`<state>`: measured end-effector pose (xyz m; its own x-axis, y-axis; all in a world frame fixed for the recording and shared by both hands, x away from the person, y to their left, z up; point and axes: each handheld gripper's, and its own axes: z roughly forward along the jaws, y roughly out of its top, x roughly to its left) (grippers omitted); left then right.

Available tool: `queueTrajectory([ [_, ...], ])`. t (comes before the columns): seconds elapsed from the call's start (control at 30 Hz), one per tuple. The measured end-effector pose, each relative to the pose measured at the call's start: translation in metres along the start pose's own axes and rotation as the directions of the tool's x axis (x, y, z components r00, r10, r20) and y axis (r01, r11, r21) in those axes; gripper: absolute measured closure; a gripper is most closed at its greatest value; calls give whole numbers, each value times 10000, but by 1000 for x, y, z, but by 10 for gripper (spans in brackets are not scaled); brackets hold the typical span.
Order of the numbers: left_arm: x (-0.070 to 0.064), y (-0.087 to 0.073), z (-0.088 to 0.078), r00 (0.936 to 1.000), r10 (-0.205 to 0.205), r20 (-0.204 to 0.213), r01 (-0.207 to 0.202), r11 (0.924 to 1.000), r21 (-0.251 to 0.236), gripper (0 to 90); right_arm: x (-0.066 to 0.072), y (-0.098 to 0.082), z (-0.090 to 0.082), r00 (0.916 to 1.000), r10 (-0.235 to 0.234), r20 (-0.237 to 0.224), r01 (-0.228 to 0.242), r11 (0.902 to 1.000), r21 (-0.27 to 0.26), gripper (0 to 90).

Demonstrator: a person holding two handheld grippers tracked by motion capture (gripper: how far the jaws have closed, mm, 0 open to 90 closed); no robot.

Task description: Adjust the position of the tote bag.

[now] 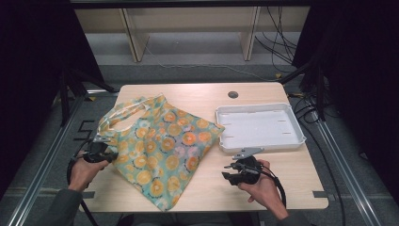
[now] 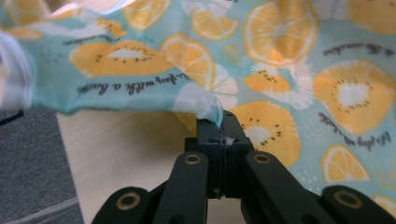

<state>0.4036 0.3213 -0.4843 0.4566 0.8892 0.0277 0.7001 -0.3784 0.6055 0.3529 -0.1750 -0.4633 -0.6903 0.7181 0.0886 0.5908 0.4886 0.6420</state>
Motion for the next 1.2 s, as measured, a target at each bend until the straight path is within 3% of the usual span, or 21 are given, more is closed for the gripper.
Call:
queueTrajectory([
  [0.03, -4, -2, -2, 10000, 49, 76, -49, 10000, -6, 891, 2, 1, 1, 9999, 137, -74, -137, 9999, -50, 564],
  [0.17, -19, -7, -14, 9973, 575, 446, -580, 9983, 80, 889, 5, 8, 12, 9997, -202, -124, 200, 9997, -159, 748],
  [0.23, -26, -8, -18, 9957, 688, 628, -693, 9976, 63, 890, 8, 15, 15, 9989, -369, -274, 372, 9992, 118, 822],
  [0.3, -33, -10, -19, 9939, 792, 770, -776, 9967, -233, 890, 10, 20, 20, 9981, -561, -254, 562, 9984, 48, 860],
  [0.33, -36, -10, -20, 9922, 932, 825, -931, 9956, -50, 890, 10, 24, 24, 9972, -704, -265, 708, 9974, 152, 873],
  [0.37, -39, -11, -21, 9899, 1062, 941, -1069, 9943, 17, 890, 11, 28, 28, 9968, -740, -305, 747, 9970, 217, 883],
  [0.4, -44, -12, -20, 9913, 824, 1028, -808, 9965, -197, 890, 13, 30, 33, 9967, -749, -307, 754, 9971, 140, 891],
  [0.43, -45, -12, -20, 9885, 1106, 1028, -1095, 9939, -155, 890, 13, 34, 37, 9955, -906, -265, 910, 9957, 156, 894],
  [0.47, -49, -13, -20, 9890, 1028, 1065, -1002, 9945, -294, 890, 13, 38, 40, 9952, -923, -314, 934, 9950, 353, 897],
  [0.5, -50, -12, -21, 9862, 1232, 1108, -1223, 9924, -148, 891, 13, 41, 44, 9953, -902, -366, 917, 9949, 420, 897],
  [0.57, -54, -12, -22, 9841, 1289, 1225, -1297, 9915, -11, 890, 12, 49, 53, 9955, -857, -415, 874, 9953, 424, 898],
  [0.6, -55, -11, -22, 9801, 1549, 1238, -1553, 9878, -65, 890, 12, 51, 57, 9957, -778, -502, 792, 9965, 269, 898],
  [0.7, -66, -12, -22, 9819, 1272, 1403, -1260, 9919, -173, 890, 12, 62, 66, 9954, -838, -474, 856, 9956, 378, 899],
  [0.83, -72, -11, -23, 9768, 1508, 1521, -1498, 9885, -184, 890, 12, 73, 78, 9952, -844, -501, 863, 9956, 365, 900],
  [0.93, -73, -9, -24, 9649, 2116, 1556, -2149, 9766, 42, 890, 11, 81, 87, 9938, -1041, -382, 1059, 9932, 483, 900],
  [0.97, -75, -10, -23, 9676, 1877, 1690, -1926, 9812, 127, 889, 11, 84, 89, 9935, -1102, -300, 1119, 9918, 616, 900],
  [1.03, -77, -8, -24, 9610, 2105, 1792, -2171, 9760, 178, 890, 9, 88, 92, 9928, -1175, -224, 1187, 9911, 606, 900],
  [1.07, -80, -8, -23, 9643, 1973, 1768, -2023, 9793, 105, 889, 8, 90, 96, 9929, -1174, -167, 1181, 9917, 513, 900],
  [1.1, -80, -6, -23, 9546, 2328, 1858, -2399, 9707, 163, 889, 6, 94, 98, 9927, -1196, -141, 1203, 9908, 619, 900],
  [1.13, -84, -6, -22, 9611, 2062, 1836, -2112, 9774, 76, 889, 4, 97, 101, 9937, -1114, -116, 1119, 9919, 600, 900],
  [1.2, -89, -4, -22, 9569, 2144, 1958, -2194, 9756, 41, 889, 1, 104, 107, 9951, -983, -63, 985, 9930, 656, 900],
])
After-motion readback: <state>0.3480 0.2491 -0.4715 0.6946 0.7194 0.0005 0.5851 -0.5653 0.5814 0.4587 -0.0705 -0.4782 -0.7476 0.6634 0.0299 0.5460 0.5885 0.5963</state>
